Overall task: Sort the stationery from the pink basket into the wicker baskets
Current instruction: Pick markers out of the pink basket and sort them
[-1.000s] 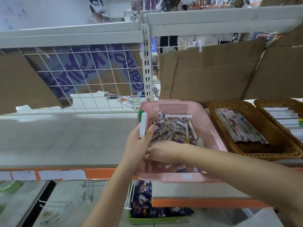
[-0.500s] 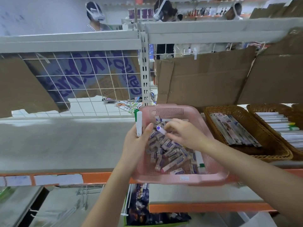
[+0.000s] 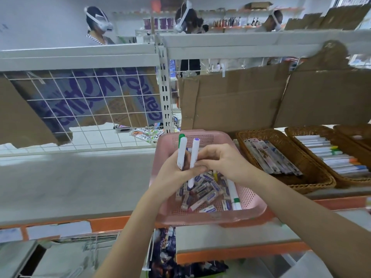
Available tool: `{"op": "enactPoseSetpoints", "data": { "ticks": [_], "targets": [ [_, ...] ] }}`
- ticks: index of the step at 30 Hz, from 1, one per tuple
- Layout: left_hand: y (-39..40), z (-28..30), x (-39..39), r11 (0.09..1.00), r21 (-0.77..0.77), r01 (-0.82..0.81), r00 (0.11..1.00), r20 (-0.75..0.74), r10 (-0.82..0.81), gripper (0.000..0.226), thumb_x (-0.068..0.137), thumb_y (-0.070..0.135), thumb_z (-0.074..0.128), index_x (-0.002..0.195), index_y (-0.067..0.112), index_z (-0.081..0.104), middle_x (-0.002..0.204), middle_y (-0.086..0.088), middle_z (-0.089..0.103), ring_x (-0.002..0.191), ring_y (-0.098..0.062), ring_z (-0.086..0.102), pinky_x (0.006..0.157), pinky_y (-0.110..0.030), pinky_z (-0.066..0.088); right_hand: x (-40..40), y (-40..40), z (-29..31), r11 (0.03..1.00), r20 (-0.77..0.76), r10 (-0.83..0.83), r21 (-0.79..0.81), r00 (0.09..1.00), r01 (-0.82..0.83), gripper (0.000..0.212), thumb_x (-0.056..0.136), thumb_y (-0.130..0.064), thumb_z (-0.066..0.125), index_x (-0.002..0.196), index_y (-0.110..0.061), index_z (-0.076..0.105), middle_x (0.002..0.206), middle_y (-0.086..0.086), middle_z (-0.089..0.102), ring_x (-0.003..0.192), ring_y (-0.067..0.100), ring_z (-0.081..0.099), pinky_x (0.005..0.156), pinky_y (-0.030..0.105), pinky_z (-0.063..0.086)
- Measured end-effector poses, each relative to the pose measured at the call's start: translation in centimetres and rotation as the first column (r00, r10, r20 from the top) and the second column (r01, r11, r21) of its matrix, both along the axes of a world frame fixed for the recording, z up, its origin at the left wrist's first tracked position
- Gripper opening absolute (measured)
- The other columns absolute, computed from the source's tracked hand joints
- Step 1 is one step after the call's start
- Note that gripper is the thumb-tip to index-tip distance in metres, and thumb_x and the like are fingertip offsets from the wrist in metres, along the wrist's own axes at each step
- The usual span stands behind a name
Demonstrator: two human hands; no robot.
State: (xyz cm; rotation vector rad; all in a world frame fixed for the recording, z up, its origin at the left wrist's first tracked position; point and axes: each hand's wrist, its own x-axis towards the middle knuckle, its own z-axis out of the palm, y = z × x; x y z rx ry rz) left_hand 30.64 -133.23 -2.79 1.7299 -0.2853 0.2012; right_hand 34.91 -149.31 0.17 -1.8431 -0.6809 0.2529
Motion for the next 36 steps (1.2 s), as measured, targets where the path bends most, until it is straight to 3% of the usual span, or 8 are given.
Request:
{"op": "enactPoseSetpoints", "data": {
  "ticks": [3,8,12,14,17,23,29,36],
  "targets": [
    [-0.2,0.5,-0.1,0.992,0.034,0.125,0.992,0.012,-0.126,0.037,0.080,0.008,0.070,0.089,0.044,0.066,0.080,0.019,0.068,0.077,0.003,0.063,0.066,-0.009,0.046,0.0,0.0,0.3,0.999,-0.003,0.004,-0.046,1.000,-0.005,0.013,0.082,-0.007,0.071,0.094,-0.008,0.072,0.093,0.004,0.073,0.088,0.013,0.069,0.083,0.024,0.054],
    [-0.3,0.1,0.2,0.993,0.072,0.098,0.995,0.002,-0.098,0.032,0.084,0.004,0.061,0.101,0.030,0.066,0.089,0.006,0.069,0.084,-0.006,0.064,0.072,-0.018,0.048,0.1,-0.1,0.8,0.993,-0.029,0.053,-0.105,0.998,-0.056,0.013,0.081,-0.008,0.072,0.093,-0.012,0.072,0.094,0.002,0.073,0.088,0.011,0.069,0.083,0.023,0.054],
    [-0.2,-0.8,0.3,0.990,0.133,-0.036,0.998,-0.052,0.043,0.029,0.082,0.011,0.054,0.067,0.036,0.050,0.058,0.019,0.045,0.054,0.000,0.039,0.055,-0.015,0.035,1.6,-2.1,1.3,0.952,0.134,-0.020,-0.299,0.991,0.060,0.009,0.083,-0.020,0.071,0.086,-0.028,0.070,0.086,-0.014,0.070,0.081,-0.005,0.064,0.068,0.008,0.049],
    [0.0,-1.3,0.4,0.988,0.140,-0.071,0.995,-0.066,0.081,0.037,0.081,0.009,0.052,0.058,0.036,0.041,0.052,0.018,0.036,0.048,-0.001,0.031,0.048,-0.010,0.030,2.4,-2.9,0.5,0.846,0.253,-0.003,-0.515,0.967,0.138,0.011,0.087,-0.018,0.067,0.094,-0.026,0.068,0.094,-0.014,0.067,0.081,-0.004,0.062,0.074,0.011,0.049],
    [0.1,-1.7,0.6,0.988,0.122,-0.096,0.992,-0.065,0.105,0.027,0.082,0.009,0.050,0.068,0.021,0.031,0.053,0.016,0.030,0.049,-0.002,0.027,0.046,-0.009,0.027,3.1,-3.0,-1.9,0.539,0.295,0.201,-0.829,0.934,0.146,0.022,0.089,-0.006,0.059,0.108,-0.015,0.067,0.109,0.001,0.066,0.092,0.012,0.062,0.082,0.023,0.051],
    [0.1,-2.1,0.6,0.990,0.106,-0.097,0.992,-0.064,0.104,0.024,0.086,0.006,0.048,0.073,0.014,0.029,0.055,0.014,0.027,0.050,-0.003,0.025,0.044,-0.009,0.026,3.3,-2.3,-4.1,0.039,0.169,0.554,-0.983,0.815,0.177,0.034,0.086,0.002,0.056,0.119,-0.006,0.060,0.115,0.013,0.059,0.099,0.032,0.059,0.076,0.035,0.052],
    [0.0,-2.1,0.7,0.991,0.104,-0.086,0.994,-0.065,0.093,0.020,0.083,0.008,0.049,0.074,0.008,0.031,0.056,0.015,0.028,0.052,-0.004,0.025,0.045,-0.010,0.025,3.0,-1.2,-4.3,-0.121,0.101,0.698,-0.959,0.709,0.255,0.033,0.088,0.000,0.056,0.121,-0.006,0.060,0.119,0.009,0.057,0.112,0.029,0.054,0.079,0.039,0.054],
    [0.1,-2.3,0.5,0.995,0.072,-0.076,0.996,-0.037,0.079,0.019,0.085,0.011,0.050,0.075,0.005,0.036,0.062,0.011,0.033,0.057,-0.006,0.031,0.051,-0.013,0.028,2.8,-1.7,-4.0,-0.089,0.113,0.806,-0.947,0.581,0.309,0.027,0.091,-0.010,0.057,0.117,-0.009,0.064,0.111,0.006,0.062,0.106,0.024,0.058,0.076,0.035,0.056]
  ]
}}
